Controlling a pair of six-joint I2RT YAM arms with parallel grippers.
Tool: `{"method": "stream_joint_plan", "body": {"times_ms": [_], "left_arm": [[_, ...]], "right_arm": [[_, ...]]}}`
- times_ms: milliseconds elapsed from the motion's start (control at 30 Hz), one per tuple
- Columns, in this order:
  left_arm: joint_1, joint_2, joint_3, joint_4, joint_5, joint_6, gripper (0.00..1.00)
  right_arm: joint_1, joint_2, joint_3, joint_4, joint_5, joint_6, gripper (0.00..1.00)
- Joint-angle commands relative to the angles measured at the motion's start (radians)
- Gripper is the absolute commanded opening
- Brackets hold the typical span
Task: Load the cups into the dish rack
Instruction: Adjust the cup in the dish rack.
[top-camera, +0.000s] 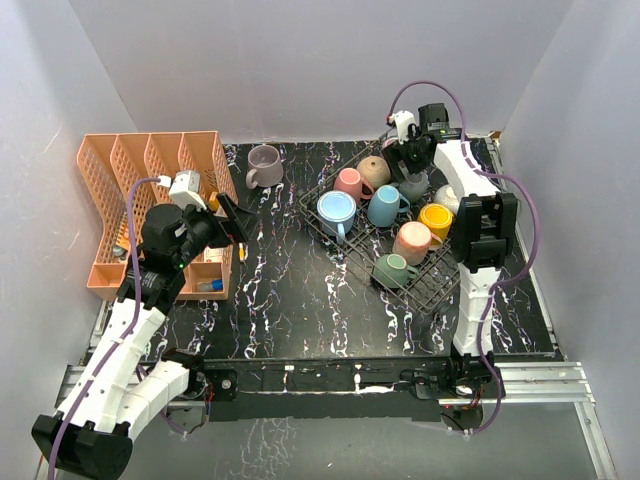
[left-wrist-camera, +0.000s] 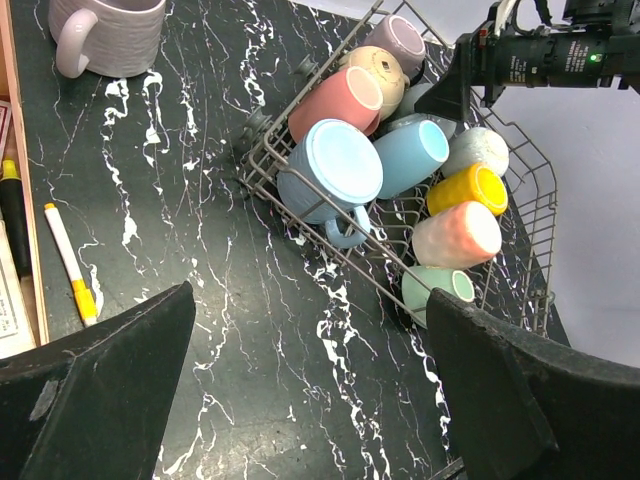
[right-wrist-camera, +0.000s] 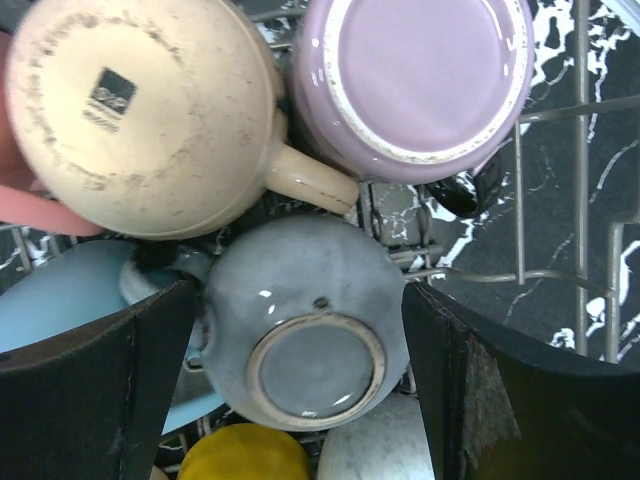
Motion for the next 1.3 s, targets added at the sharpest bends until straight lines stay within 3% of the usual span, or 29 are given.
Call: {"method": "stream_joint_plan", "body": {"times_ms": [0,500,900,1100,1267], "left_arm": [[0.002,-0.024,0.006,-0.004,0.023,-0.009,0.97],[0.002,-0.033,0.013,-0.021,0.025,-0.012,0.97],[0.003,-0.032,0.029,-0.024,0.033,-0.023,0.97],[0.003,-0.039,0.03,-0.032,0.034,-0.025,0.97],[0.002,-0.043,0.032,-0.035,0.034,-0.027,0.97]], "right_arm": [[0.0,0.033,0.028,0.005,0.168,-0.045,0.87],[-0.038,-0.009,0.012,0.022,0.24,-0.109,0.85],[-0.066,-0.133,0.003,0.016,-0.107,-0.081,0.85],[-0.088,-0.154,-0.009,0.031,-0.099,-0.072,0.85],[-0.1,-0.136,0.007,-0.045,-0.176,-0.242,0.84]]}}
